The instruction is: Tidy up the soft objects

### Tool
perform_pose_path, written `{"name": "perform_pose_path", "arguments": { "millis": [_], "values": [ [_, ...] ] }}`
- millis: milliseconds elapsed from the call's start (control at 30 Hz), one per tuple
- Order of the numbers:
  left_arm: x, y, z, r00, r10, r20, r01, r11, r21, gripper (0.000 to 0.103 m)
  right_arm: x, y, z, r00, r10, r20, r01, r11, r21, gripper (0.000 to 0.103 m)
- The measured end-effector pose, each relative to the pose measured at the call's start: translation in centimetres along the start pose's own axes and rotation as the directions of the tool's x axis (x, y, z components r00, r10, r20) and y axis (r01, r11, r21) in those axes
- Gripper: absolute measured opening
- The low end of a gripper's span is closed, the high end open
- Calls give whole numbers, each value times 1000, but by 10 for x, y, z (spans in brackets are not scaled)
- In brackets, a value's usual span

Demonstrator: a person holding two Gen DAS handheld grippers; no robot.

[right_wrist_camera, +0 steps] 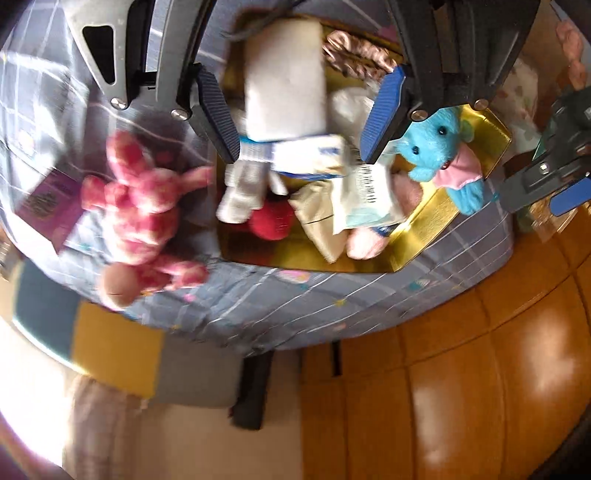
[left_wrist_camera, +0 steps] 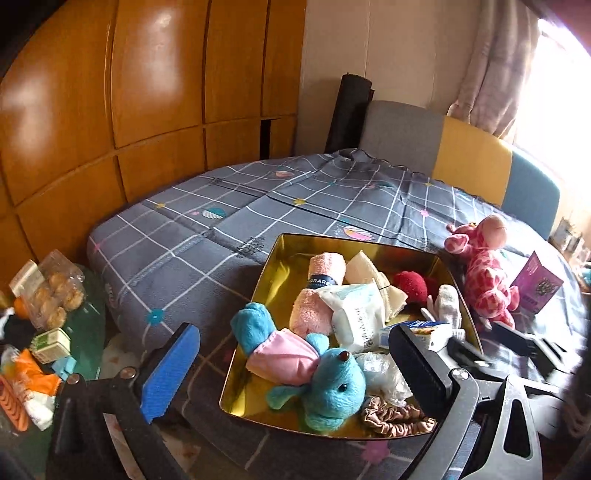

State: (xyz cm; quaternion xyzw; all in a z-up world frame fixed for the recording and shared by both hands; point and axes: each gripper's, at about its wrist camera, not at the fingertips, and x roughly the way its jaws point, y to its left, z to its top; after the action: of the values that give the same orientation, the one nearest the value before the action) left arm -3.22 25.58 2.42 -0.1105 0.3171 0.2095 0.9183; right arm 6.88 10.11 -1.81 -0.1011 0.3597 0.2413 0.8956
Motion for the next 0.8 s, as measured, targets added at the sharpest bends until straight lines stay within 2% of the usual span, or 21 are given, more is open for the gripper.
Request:
{"name": "perform_pose_path", "arguments": {
  "millis": [233,400,800],
  "values": [
    [-12,-15,-12,1000,2,19,-3,1000,28,103,-36,-20,-26,988,-149,31,144,983,114,68],
    [-20,-29,-21,1000,-14,28,13,998,56,103,-53,-33,-39,976,-209,57,199,969,145,68],
    [-27,-48,-30,999,-30,13,29,996,84,103,-59,-49,-46,969,-245,43,232,952,201,68]
  ]
}}
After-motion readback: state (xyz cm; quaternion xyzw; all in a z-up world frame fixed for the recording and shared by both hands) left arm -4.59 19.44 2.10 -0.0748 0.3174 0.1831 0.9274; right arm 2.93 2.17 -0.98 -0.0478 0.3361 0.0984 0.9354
